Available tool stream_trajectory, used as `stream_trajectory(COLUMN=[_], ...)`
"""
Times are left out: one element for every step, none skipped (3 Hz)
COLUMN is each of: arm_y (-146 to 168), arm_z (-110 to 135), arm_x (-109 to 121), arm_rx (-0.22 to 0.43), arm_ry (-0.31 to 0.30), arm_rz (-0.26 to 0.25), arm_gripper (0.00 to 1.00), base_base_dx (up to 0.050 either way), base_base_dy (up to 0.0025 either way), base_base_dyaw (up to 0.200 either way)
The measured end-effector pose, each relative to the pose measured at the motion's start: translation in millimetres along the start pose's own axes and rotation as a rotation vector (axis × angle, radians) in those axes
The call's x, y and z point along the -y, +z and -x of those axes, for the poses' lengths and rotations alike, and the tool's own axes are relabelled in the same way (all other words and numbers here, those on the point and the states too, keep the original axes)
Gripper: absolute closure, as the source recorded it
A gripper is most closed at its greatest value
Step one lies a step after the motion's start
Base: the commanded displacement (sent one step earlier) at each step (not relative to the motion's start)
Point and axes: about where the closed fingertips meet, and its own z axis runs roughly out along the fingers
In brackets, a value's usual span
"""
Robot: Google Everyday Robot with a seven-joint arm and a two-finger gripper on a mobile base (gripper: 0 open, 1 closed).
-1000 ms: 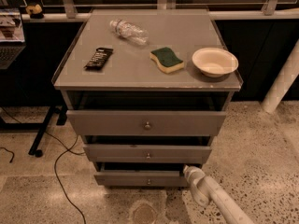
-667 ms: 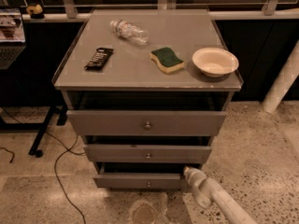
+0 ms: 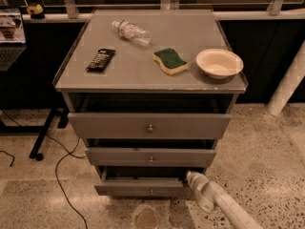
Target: Open bottom drawer
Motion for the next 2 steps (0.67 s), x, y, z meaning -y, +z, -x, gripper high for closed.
stream_trajectory(arm_y=[2.5,4.8], arm_z=[-14.0,-26.3], arm_x=[-5.9,3.4], arm_rx=[-0.058,-0.119], arm_ry=[-0.051,-0.063], arm_rz=[0.009,0.0], arm_gripper=[1.0,1.0], base_base_dx=[0.0,0.0], base_base_dy=[0.0,0.0], base_base_dyaw=[0.0,0.0])
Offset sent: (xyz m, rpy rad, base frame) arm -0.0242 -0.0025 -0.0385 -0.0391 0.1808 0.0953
